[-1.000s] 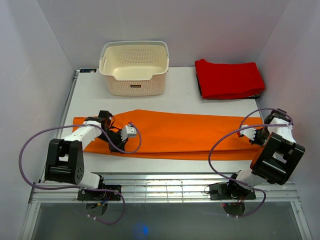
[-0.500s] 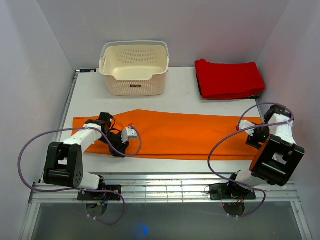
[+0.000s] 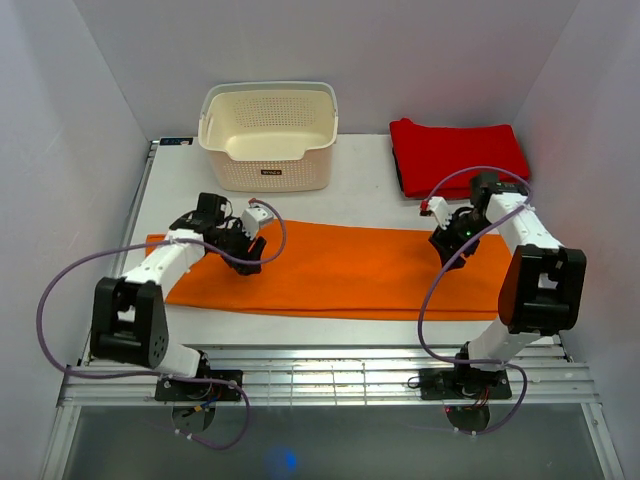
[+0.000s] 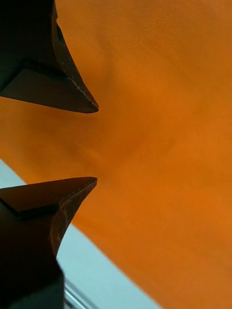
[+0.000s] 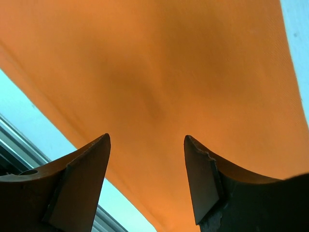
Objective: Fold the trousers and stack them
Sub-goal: Fold the trousers
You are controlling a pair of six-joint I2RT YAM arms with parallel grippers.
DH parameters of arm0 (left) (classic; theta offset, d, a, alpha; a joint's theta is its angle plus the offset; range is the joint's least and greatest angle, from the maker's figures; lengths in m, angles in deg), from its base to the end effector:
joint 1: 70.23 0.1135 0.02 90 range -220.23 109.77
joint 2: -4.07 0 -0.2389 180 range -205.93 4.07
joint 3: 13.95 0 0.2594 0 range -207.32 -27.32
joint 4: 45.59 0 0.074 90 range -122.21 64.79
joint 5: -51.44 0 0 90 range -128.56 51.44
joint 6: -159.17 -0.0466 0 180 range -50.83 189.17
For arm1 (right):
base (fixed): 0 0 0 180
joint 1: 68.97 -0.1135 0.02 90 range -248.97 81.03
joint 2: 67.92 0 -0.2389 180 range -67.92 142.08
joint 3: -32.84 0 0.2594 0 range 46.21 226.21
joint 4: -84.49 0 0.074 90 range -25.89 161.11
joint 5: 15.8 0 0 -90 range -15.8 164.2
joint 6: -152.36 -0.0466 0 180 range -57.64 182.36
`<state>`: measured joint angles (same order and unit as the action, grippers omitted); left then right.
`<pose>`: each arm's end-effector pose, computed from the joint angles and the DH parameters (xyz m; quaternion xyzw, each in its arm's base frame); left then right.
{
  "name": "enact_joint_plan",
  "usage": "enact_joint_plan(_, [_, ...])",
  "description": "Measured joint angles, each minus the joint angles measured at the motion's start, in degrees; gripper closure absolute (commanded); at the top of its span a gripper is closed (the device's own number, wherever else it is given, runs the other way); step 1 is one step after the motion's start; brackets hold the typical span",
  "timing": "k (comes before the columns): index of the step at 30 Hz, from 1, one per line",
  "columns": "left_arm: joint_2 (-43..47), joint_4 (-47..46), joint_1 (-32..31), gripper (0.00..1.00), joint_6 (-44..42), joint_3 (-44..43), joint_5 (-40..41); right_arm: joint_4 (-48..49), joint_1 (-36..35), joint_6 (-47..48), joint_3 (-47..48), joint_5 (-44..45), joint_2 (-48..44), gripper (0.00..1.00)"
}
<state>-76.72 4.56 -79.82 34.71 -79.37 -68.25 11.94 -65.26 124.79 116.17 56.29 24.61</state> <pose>0.2716 -0.0693 0.1764 0.4046 0.8553 -0.2004 0.2540 0.3039 -0.0053 0.1936 -0.4928 0.8532 0.0913 0.1443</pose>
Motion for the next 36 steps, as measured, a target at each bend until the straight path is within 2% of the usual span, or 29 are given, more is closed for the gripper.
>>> enact_joint_plan(5, [-13.42, -5.01, 1.60, 0.38, 11.41, -1.77, 6.14, 5.68, -4.13, -8.17, -3.48, 1.53, 2.01, 0.33])
enact_joint_plan(7, [-14.84, -4.74, 3.21, 0.39, 14.25, -3.69, 6.67, 8.13, -4.09, -9.40, -6.49, 3.85, 2.69, 0.34])
enact_joint_plan(10, [-17.81, -4.66, 6.67, 0.39, 16.94, -6.56, 6.08, 9.64, -3.52, -9.77, -11.30, 7.02, 3.93, 0.36])
enact_joint_plan(14, [-21.79, -4.63, 11.58, 0.39, 17.07, -11.02, 5.31, 9.92, -2.10, -11.08, -11.54, 7.52, 2.58, 0.37])
enact_joint_plan(19, [-24.57, -5.86, 15.67, 0.38, 15.85, -14.75, 6.25, 8.81, 6.93, -14.27, -6.25, 7.28, 1.97, 0.41])
enact_joint_plan(23, [-24.35, -6.32, 16.00, 0.38, 15.50, -14.47, 6.40, 8.98, 18.69, -17.57, 0.15, 5.66, 1.97, 0.48])
enact_joint_plan(27, [-22.99, -7.96, 16.00, 0.37, 15.47, -12.57, 6.34, 9.29, 27.36, -21.33, 0.63, 4.87, 3.23, 0.51])
enact_joint_plan(30, [-21.92, -9.14, 15.96, 0.36, 15.50, -11.17, 6.36, 10.23, 29.77, -23.89, -1.90, 4.66, 5.42, 0.47])
enact_joint_plan(34, [-21.16, -9.46, 15.82, 0.35, 15.45, -10.34, 6.38, 11.06, 30.14, -26.12, -6.64, 4.22, 6.67, 0.44])
enact_joint_plan(36, [-20.98, -9.40, 15.80, 0.35, 15.50, -10.23, 6.40, 11.28, 30.01, -27.50, -7.74, 3.87, 7.19, 0.39])
